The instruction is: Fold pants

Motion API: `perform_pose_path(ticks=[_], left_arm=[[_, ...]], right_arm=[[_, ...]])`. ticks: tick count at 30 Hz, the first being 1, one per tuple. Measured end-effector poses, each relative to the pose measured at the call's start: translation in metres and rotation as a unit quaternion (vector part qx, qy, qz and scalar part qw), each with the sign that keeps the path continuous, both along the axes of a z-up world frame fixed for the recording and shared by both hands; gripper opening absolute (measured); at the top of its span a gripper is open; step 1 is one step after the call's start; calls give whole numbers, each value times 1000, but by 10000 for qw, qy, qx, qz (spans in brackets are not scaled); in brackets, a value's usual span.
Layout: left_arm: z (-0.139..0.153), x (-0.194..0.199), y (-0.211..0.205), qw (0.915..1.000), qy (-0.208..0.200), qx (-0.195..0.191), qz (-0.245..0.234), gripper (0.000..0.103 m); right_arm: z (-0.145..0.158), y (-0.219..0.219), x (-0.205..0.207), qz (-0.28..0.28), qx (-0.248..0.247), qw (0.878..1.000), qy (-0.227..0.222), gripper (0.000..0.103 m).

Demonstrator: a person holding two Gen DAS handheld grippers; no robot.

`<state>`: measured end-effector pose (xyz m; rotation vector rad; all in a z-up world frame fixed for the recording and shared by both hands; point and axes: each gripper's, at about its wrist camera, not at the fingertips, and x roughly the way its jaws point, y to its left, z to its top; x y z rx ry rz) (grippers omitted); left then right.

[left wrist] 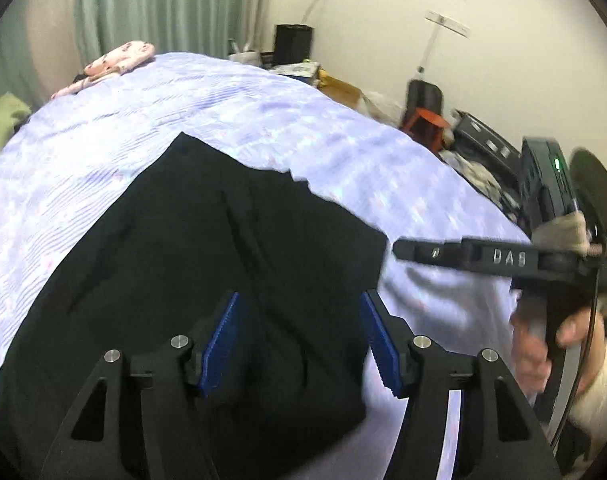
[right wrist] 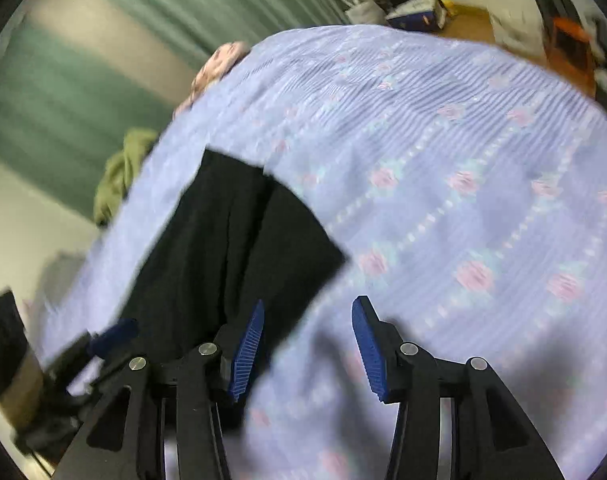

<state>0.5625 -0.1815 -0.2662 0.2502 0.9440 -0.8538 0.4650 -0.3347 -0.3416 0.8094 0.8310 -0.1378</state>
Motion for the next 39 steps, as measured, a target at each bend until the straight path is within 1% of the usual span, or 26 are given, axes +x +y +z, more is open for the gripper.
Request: perform_pose_path(ticks=[2,4,5,6,7,8,9,10,12,14,16,17,19,20,21,22,23,24,25,27,29,32,33,34,35,39], left_arm=[[-9,23,-11,9994,267,-144,192,60],[-20,38,-21,9986,315,-30,424,60],[-26,45,-23,9980,339,49,522,60],[-33,52,-24,9975,388,110,580,59],[-38,54,-27,9970,431,159,617,53],[-43,59,-29,9966,514,164,623,47],[-45,61,-28,9962,616,138,606,28],[-47,61,-29,9958,689,102,595,2],[-37,47,-27,9972,583,-142,448,2],[-19,23,-36,9993,194,-304,50,2],[-10,3,-51,9987,0,-339,-368,2],[-8,-4,-58,9979,-63,-322,-552,3],[-16,-20,-78,9958,-222,-29,-890,3],[-26,-23,-86,9949,-159,135,-990,3],[-32,-24,-90,9946,-55,217,-1016,6],[-38,-23,-92,9949,70,286,-968,15],[-40,-22,-94,9952,204,326,-902,19],[-38,-22,-91,9955,364,233,-844,27],[-32,-26,-86,9957,381,101,-834,39],[-16,-32,-72,9973,267,-99,-682,57],[5,-41,-40,9991,63,-278,-317,58],[22,-50,8,9991,-119,-257,311,59],[28,-54,34,9976,-197,-167,641,60],[32,-56,53,9960,-236,-101,859,61],[37,-61,80,9928,-262,-14,1166,62],[42,-75,161,9775,-155,159,2098,65]], right_arm=[[-11,-6,17,-114,263,9996,76,48],[-26,-14,33,-196,425,9986,228,48],[-31,-21,33,-222,481,9981,311,44],[-36,-22,36,-258,506,9977,381,37],[-35,-22,35,-292,388,9978,444,12],[-34,-18,36,-265,334,9980,471,8],[-27,-17,33,-305,254,9984,414,8],[-21,-18,27,-374,164,9987,300,7],[-3,-17,14,-498,-52,9985,217,7],[14,-18,6,-675,-374,9968,225,4],[25,-20,-4,-945,-977,9899,402,4],[25,-24,-5,-989,-983,9892,452,4],[18,-35,-13,-1023,-733,9906,539,5],[15,-38,-17,-1062,-597,9908,590,6],[15,-42,-23,-1063,-572,9906,641,8],[14,-44,-28,-1076,-604,9899,698,16],[15,-46,-41,-1104,-671,9887,764,30],[16,-47,-46,-1128,-753,9874,816,36],[18,-47,-53,-1129,-825,9866,839,40],[20,-46,-60,-1045,-889,9868,859,40],[22,-42,-69,-938,-898,9872,928,40],[33,-25,-72,-623,-1017,9884,940,40],[39,-15,-73,-480,-1125,9880,947,42],[47,-3,-72,-308,-1240,9874,934,51],[51,4,-70,-198,-1308,9869,919,59],[79,59,-61,608,-1793,9789,772,64]])
